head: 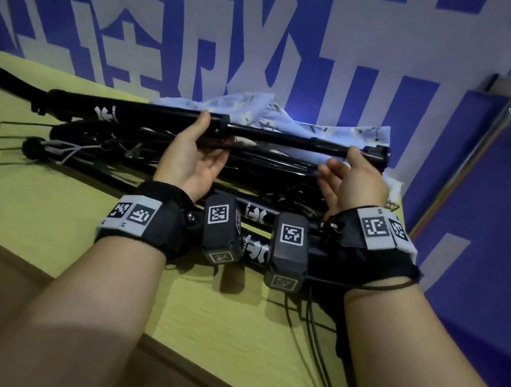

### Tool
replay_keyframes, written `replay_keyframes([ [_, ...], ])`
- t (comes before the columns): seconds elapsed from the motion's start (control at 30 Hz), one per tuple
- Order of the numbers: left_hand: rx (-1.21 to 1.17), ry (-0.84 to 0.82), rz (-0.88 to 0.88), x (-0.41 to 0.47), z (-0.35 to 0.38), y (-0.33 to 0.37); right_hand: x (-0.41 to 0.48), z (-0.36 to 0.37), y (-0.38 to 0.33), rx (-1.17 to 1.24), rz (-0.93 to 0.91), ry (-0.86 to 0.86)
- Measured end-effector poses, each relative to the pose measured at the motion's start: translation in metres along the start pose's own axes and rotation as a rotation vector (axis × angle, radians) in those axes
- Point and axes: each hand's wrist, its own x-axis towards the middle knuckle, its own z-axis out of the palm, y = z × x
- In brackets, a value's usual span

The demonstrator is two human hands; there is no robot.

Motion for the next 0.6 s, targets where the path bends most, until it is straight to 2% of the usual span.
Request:
replay_keyframes([
  [0.13,0.045,-0.026,0.059,-0.003,-0.006,0.004,0.012,-0.009,0.005,-0.187,-0.139,0.097],
  [0.2,0.016,-0.004,0.084,-0.006,-0.01,0.005,0.01,-0.008,0.004,-0.152,-0.163,0.185],
  [0.27,0.0,0.003,0.109,-0.01,-0.012,0.004,0.009,-0.006,0.002,-0.015,-0.185,0.266],
  [0.33,-0.001,0.003,0.121,-0.012,-0.012,0.003,0.005,-0.004,0.002,0.042,-0.207,0.265],
  [0.43,-0.014,0.001,0.104,-0.017,-0.011,0.003,0.001,-0.003,0.004,-0.027,-0.263,0.16],
  [0.5,-0.029,-0.009,0.087,-0.018,-0.011,0.005,0.0,-0.002,0.004,-0.061,-0.295,0.163],
  [0.6,-0.06,0.009,0.105,-0.017,-0.011,0.004,0.006,-0.006,0.006,0.059,-0.289,0.158],
])
